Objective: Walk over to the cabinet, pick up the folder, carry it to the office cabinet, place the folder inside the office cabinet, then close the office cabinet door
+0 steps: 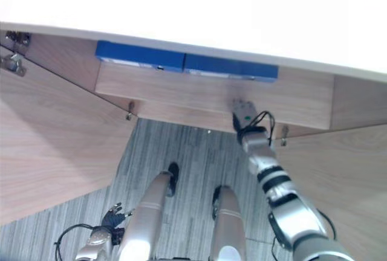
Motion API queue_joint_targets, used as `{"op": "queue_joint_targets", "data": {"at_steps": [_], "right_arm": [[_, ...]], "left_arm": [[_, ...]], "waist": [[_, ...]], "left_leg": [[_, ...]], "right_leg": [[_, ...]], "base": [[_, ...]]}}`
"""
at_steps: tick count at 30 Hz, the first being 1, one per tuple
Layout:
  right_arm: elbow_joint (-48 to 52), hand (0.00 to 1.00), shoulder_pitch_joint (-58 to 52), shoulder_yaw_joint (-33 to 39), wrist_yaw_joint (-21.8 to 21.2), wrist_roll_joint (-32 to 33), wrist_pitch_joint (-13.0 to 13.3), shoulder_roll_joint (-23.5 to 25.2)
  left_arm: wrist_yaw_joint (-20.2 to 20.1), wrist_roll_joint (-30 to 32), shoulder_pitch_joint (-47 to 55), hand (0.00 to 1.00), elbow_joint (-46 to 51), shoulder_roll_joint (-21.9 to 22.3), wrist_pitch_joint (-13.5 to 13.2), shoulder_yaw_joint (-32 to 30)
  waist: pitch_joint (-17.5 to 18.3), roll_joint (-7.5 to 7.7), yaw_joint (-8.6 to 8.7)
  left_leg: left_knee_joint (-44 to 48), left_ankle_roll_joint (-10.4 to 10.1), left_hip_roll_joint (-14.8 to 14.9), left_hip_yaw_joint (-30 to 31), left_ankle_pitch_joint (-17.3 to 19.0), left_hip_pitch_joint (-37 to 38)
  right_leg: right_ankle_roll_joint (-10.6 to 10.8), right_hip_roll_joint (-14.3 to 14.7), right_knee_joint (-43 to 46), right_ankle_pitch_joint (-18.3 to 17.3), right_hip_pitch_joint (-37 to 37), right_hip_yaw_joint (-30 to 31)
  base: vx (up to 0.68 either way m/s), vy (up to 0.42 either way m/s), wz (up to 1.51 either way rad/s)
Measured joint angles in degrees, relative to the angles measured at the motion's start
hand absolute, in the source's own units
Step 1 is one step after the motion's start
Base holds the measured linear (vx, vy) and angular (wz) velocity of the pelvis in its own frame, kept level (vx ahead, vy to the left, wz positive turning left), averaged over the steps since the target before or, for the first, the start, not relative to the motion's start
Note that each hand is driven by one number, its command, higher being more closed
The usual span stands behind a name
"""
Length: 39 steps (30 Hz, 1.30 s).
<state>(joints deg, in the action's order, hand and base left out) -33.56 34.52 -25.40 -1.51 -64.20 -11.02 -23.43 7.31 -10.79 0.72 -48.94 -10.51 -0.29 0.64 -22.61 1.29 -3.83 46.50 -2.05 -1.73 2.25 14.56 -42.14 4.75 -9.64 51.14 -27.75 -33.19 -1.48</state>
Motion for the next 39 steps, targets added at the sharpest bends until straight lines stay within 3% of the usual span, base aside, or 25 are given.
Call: {"op": "queue_joint_targets", "data": {"at_steps": [3, 5, 8, 13, 16, 17, 18, 20, 24, 25, 31, 37, 39], "right_arm": [[5.3, 0.00, -6.6, -5.9, -5.0, 2.1, 3.2, -0.7], [9.9, 0.00, -14.4, -10.3, -8.8, 8.5, 7.1, -2.2], [13.4, 0.00, -21.1, -10.2, -10.1, 14.4, 10.5, -4.6], [7.0, 0.00, -22.6, -9.1, -10.4, 21.3, 10.7, -5.2], [0.6, 0.00, -24.6, -3.2, -10.7, 31.5, 10.0, 0.6], [-3.7, 0.00, -25.0, 1.2, -10.0, 34.9, 9.9, 5.0], [-6.9, 0.00, -25.2, 4.2, -9.2, 36.9, 10.0, 7.6], [-19.5, 0.00, -25.2, 19.9, -3.1, 46.5, 9.2, 17.0], [-27.2, 0.00, -28.8, 33.8, 4.5, 58.5, 7.9, 20.4], [-29.3, 0.00, -31.9, 39.4, 7.2, 64.9, 7.6, 21.0], [-29.0, 0.00, -37.2, 46.9, 11.3, 75.8, 6.6, 24.5], [-26.6, 0.00, -37.4, 46.9, 12.9, 78.4, 7.1, 25.9], [-26.6, 0.00, -37.4, 47.6, 12.9, 78.5, 7.7, 26.1]], "left_arm": [[0.0, 0.0, 0.1, 0.00, 0.0, -0.6, 0.0, -0.1], [0.0, 0.0, 0.3, 0.00, 0.1, -0.7, -0.1, -0.2], [-0.4, 0.5, 1.1, 0.00, 0.1, -0.9, -0.2, -1.1], [-2.3, 2.6, 1.2, 0.00, 0.0, -1.4, -1.3, -1.4], [-3.5, 4.1, 1.2, 0.00, -1.0, -0.6, -1.4, -1.4], [-3.8, 4.6, 1.2, 0.00, -2.3, 0.2, -1.4, -1.6], [-3.9, 4.8, 1.2, 0.00, -3.2, 0.7, -1.4, -1.8], [-3.7, 6.3, 0.3, 0.00, -6.3, 3.1, -1.4, -2.4], [-2.9, 8.3, -1.8, 0.00, -8.5, 6.4, -1.3, -2.0], [-2.5, 9.4, -2.8, 0.00, -10.3, 7.6, -1.3, -2.0], [-2.2, 11.4, -3.1, 0.00, -12.4, 10.0, -1.1, -3.0], [-2.1, 11.7, -2.0, 0.00, -12.4, 12.3, -0.6, -6.4], [-1.9, 12.3, -1.7, 0.00, -12.4, 12.5, -0.5, -8.7]], "waist": [[-0.1, 1.05, -0.04], [-0.2, 1.32, -0.15], [-0.1, 2.13, 0.02], [4.7, 3.76, 1.71], [8.4, 4.02, 1.90], [10.2, 3.96, 2.04], [11.4, 3.93, 2.31], [14.7, 2.99, 3.71], [17.0, 2.59, 4.63], [17.5, 2.59, 5.07], [18.1, 2.50, 5.91], [17.9, 2.64, 5.73], [17.6, 2.43, 5.66]], "left_leg": [[-3.9, 0.6, 1.1, -1.6, -0.7, 4.3], [-7.2, 1.3, 1.5, -2.9, -1.3, 8.3], [-12.8, 1.6, 2.2, -5.3, -2.9, 14.7], [-26.2, 2.0, 2.0, -6.4, -9.6, 21.8], [-36.0, 1.9, 1.9, -7.6, -14.7, 26.5], [-40.0, 1.8, 1.7, -8.1, -16.7, 28.6], [-42.2, 1.8, 1.5, -8.3, -17.8, 29.6], [-49.3, 1.3, 1.3, -8.2, -21.2, 33.3], [-51.8, 1.1, 1.5, -8.0, -22.3, 35.4], [-51.9, 1.2, 1.5, -8.3, -22.3, 36.8], [-51.9, 1.2, 2.1, -12.3, -21.3, 40.6], [-51.9, 0.8, 2.9, -18.8, -19.6, 45.4], [-51.9, 0.6, 3.4, -20.7, -19.2, 46.8]], "right_leg": [[0.4, 0.4, -5.7, 3.1, 4.0, 0.1], [1.0, 0.4, -10.3, 5.6, 7.9, 0.1], [1.4, 0.5, -17.0, 9.8, 13.4, 0.1], [1.6, 1.4, -33.9, 18.9, 20.8, 0.3], [1.4, 2.1, -41.9, 23.6, 23.8, 1.0], [1.3, 2.2, -43.9, 24.6, 24.6, 1.9], [1.2, 2.2, -44.8, 24.8, 24.8, 2.0], [0.9, 2.7, -46.9, 25.4, 25.7, 2.3], [0.3, 3.4, -48.1, 25.5, 26.7, 3.4], [0.3, 3.4, -48.8, 25.5, 28.3, 3.6], [0.4, 3.8, -49.0, 25.5, 30.5, 6.7], [0.7, 4.6, -44.8, 25.3, 30.5, 10.9], [-0.7, 4.2, -44.2, 24.5, 30.4, 8.9]], "base": [[0.05, 0.092, -0.36], [0.06, 0.086, -0.34], [0.08, 0.090, -0.48], [0.04, 0.045, -0.23], [-0.01, -0.018, -0.20], [-0.01, -0.044, -0.27], [-0.01, -0.058, -0.25], [-0.03, -0.042, -0.16], [-0.07, -0.007, -0.16], [-0.02, 0.015, -0.12], [-0.01, 0.000, -0.34], [0.01, 0.005, -0.50], [0.00, 0.012, -0.52]]}}
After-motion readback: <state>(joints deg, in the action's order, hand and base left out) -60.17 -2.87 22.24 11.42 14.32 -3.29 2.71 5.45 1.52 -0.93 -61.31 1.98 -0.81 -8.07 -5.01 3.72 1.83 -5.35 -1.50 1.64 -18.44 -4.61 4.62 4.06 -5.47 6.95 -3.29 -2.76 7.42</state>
